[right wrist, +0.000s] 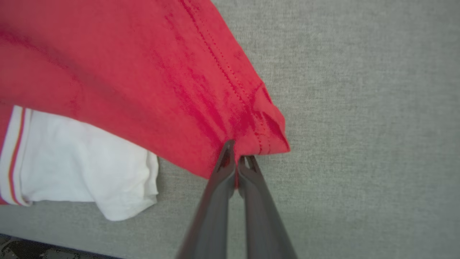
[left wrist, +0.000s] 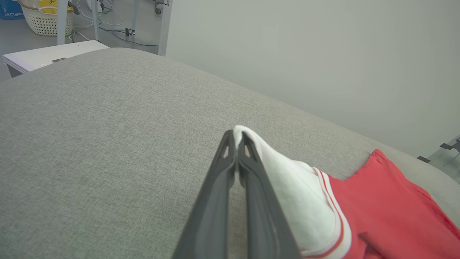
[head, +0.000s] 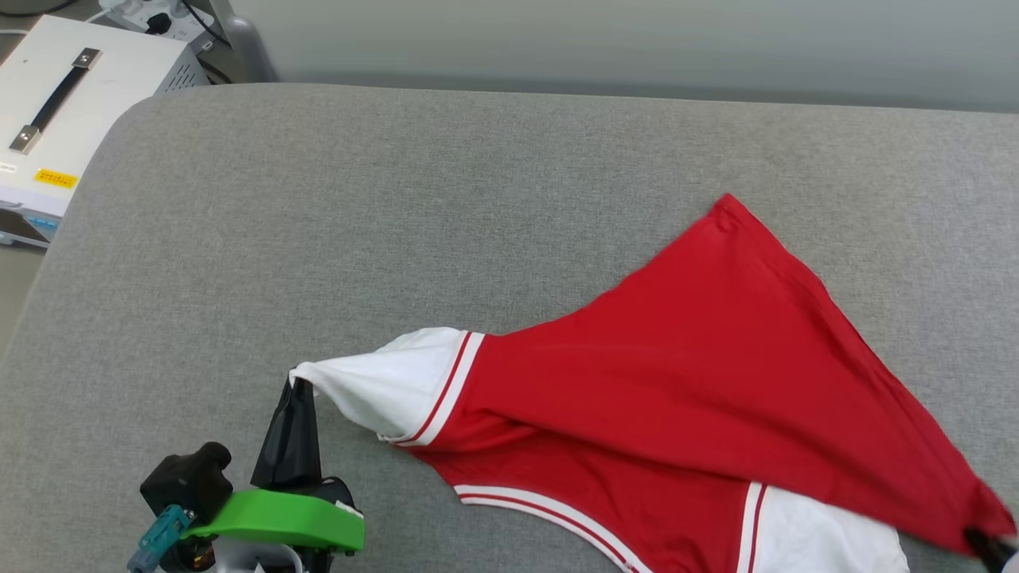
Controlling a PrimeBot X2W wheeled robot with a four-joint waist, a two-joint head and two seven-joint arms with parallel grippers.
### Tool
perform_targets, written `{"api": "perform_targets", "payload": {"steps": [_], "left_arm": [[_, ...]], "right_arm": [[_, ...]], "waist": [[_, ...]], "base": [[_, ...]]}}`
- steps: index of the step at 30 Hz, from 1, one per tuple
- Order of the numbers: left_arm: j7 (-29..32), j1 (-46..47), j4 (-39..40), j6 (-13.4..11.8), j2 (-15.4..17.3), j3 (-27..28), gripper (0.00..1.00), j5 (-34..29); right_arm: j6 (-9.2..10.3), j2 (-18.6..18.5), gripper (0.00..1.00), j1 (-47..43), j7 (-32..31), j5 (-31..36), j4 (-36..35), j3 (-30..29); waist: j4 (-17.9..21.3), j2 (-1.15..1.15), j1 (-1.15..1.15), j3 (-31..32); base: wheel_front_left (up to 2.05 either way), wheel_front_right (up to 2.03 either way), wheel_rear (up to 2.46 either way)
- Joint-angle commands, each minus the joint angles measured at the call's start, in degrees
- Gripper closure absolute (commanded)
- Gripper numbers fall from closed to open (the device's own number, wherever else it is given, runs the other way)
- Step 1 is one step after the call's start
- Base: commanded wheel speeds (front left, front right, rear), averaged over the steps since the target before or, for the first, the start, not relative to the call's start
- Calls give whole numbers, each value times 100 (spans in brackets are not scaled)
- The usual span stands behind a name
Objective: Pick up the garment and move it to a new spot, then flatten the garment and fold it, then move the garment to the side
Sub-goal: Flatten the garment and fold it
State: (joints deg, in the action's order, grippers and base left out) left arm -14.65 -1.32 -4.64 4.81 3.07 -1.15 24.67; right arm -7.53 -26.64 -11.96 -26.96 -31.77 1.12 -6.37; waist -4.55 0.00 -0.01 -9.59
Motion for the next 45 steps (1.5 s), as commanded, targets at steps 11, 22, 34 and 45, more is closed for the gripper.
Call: {"api": "perform_targets", "payload": {"steps": [11,22,34,45], "left_arm": [[-35,108,-31,73,-19,-31,100,-66],[-35,603,-44,121,-19,-338,100,-102],[-35,1005,89,70,-19,-749,100,21],[-35,1276,135,8,-19,-1038,100,125]], "right_arm": [[4,-62,0,685,103,79,-974,-623],[4,-1100,0,3259,-913,126,-798,680],[4,-1277,0,5613,-2472,-357,1000,2787],[4,-789,0,6402,-2024,-506,2660,3791]], "waist": [[-69,0,1,-232],[-421,0,1,-728],[-850,0,1,-1287],[-1080,0,1,-1663]], "base": [[0,0,0],[0,0,0],[0,0,0],[0,0,0]]}}
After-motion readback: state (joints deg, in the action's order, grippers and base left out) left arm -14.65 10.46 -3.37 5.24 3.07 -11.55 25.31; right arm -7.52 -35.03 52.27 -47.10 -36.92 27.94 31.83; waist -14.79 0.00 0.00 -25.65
